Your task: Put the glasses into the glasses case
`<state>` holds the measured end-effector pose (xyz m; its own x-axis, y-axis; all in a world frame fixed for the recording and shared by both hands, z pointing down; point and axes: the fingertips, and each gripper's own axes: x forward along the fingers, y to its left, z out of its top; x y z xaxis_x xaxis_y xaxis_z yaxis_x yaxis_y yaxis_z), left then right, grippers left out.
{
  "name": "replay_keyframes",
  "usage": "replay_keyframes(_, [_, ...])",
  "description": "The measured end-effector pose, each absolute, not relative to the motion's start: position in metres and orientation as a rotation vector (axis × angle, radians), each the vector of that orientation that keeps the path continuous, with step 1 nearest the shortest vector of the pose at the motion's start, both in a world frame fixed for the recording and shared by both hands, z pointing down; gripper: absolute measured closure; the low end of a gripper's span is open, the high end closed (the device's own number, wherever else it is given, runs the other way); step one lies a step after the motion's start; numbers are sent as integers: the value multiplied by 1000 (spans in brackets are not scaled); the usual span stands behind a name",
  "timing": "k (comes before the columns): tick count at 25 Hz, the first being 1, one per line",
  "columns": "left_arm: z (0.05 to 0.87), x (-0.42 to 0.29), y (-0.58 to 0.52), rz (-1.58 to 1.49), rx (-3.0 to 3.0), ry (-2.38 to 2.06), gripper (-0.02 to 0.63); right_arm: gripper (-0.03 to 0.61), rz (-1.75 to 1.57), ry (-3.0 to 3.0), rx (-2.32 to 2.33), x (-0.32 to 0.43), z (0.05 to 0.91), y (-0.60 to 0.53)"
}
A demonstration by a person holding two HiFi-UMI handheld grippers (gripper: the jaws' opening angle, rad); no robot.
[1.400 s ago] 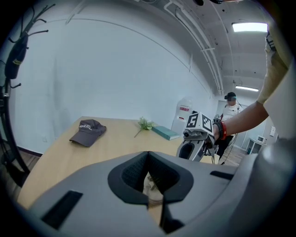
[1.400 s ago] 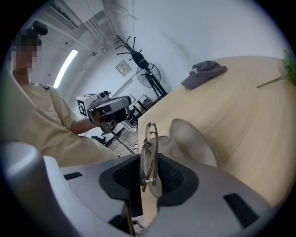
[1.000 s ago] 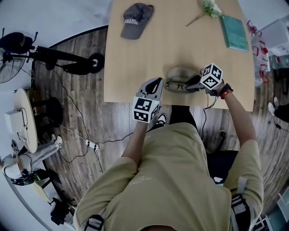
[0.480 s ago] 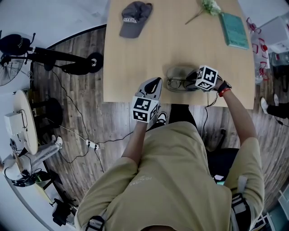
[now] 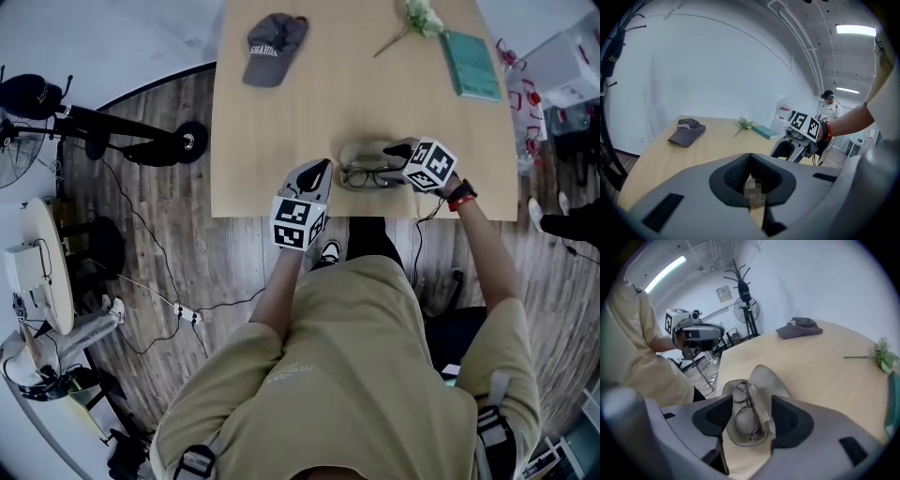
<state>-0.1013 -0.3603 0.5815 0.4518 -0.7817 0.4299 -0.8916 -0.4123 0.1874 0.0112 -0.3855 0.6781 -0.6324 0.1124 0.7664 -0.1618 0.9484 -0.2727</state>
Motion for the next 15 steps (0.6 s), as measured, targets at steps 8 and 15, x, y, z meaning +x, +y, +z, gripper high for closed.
replay_keyframes(8, [558,-92,-351,358,2379,-1421,592,304,584,-2413,442,22,618,-380])
replay_keyframes(15, [530,-91,-340,329,2433,-1446,592,366,676,-2495,817,41,557,-373])
